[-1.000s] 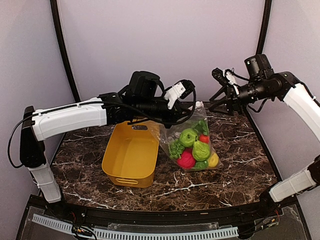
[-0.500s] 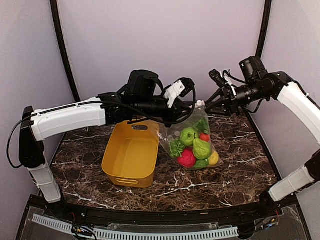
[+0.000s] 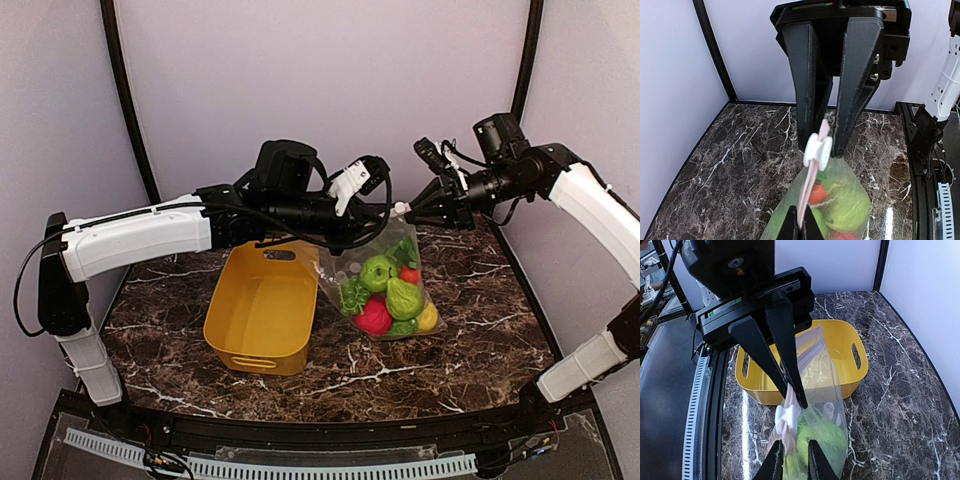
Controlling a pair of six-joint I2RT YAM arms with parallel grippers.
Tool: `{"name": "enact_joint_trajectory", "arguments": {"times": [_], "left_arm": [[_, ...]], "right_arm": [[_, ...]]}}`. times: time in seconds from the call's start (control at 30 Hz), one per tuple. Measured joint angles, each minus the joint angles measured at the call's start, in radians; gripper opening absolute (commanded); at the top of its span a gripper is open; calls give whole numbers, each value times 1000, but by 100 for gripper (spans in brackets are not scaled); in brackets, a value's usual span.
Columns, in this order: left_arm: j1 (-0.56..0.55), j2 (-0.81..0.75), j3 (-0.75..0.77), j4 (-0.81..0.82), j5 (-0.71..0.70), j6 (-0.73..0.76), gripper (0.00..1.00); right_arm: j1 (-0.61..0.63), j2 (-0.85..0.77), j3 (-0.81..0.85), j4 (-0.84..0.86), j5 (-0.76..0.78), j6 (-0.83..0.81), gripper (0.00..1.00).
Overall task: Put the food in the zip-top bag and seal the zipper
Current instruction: Hold the zipper food storage bag at the center of the board.
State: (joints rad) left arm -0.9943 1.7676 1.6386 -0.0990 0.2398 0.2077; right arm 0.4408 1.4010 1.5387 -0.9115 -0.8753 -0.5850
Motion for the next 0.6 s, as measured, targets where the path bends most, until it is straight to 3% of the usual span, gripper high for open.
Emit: {"name": "enact_joint_trajectory", "arguments": {"times": [0.1,0.37,0.5,0.6], "left_arm": [[0,0,0,0,6,-1,2],[0,0,0,0,12,-3,5],[0,0,0,2,17,-3,53],[0,0,0,2,18,-8,67]], "right_arm": [[5,3,0,0,0,1,15],[24,23,0,2,3,6,0],[24,23,0,0,4,5,0],[26,21,0,-3,4,-2,0]]}}
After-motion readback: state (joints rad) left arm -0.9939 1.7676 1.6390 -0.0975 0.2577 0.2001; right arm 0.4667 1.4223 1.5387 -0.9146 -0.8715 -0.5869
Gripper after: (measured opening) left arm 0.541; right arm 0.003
